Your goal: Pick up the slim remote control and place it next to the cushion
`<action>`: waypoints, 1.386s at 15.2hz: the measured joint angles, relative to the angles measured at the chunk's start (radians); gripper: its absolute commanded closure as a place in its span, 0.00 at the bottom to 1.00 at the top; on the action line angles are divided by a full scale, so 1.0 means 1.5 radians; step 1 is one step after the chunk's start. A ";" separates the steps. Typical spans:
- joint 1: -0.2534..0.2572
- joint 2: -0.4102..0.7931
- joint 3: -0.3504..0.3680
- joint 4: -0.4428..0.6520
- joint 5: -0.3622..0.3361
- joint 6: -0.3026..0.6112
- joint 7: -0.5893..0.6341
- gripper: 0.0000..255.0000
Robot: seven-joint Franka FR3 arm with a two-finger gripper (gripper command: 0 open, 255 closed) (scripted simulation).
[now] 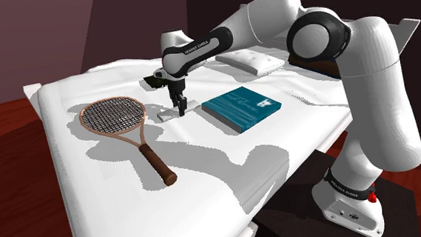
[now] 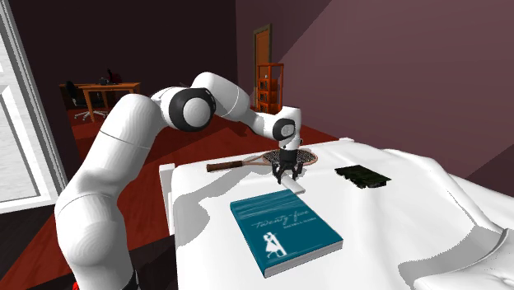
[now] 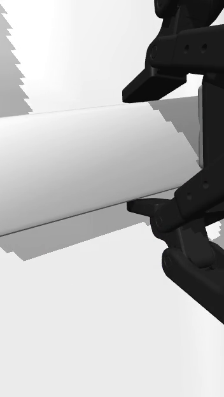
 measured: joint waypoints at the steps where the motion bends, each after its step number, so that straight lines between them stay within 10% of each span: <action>1: 0.000 0.000 0.000 0.000 0.000 0.000 0.000 1.00; 21: 0.000 -0.045 -0.002 0.084 -0.004 -0.129 0.004 1.00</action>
